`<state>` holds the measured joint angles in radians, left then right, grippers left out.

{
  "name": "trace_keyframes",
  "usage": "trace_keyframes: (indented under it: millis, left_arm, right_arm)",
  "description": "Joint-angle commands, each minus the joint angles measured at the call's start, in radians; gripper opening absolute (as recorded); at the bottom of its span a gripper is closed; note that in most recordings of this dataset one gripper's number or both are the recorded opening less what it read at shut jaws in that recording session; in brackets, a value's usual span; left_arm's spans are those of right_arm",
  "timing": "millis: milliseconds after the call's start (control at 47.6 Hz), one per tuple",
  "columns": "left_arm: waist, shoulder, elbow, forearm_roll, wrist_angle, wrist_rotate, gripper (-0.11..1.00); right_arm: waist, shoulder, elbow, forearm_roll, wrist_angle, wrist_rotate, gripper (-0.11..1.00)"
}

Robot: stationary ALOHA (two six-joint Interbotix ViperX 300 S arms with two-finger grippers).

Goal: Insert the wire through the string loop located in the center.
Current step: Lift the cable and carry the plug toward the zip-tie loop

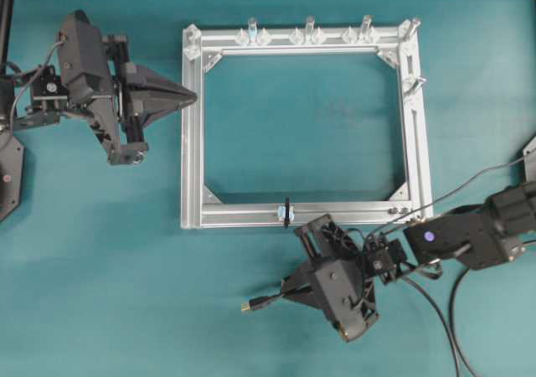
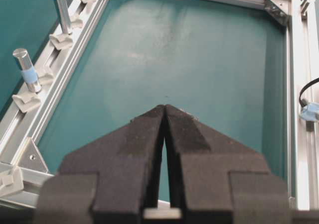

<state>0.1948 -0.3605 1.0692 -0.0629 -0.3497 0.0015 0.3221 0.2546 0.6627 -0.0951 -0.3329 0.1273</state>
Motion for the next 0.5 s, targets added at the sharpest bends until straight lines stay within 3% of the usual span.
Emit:
trace_keyframes:
  millis: [0, 210, 483]
  left_arm:
    - [-0.005, -0.012, -0.008, 0.003, -0.006, -0.008, 0.02]
    - [-0.009, -0.012, -0.008, 0.003, -0.006, -0.008, 0.02]
    - [-0.011, -0.012, -0.008, 0.003, -0.005, -0.006, 0.02]
  right_arm:
    - [0.003, -0.066, -0.002, 0.018, -0.002, 0.000, 0.07]
    - [0.003, -0.107, 0.032, 0.086, 0.003, 0.026, 0.07]
    - [0.005, -0.152, 0.094, 0.132, 0.011, 0.037, 0.07]
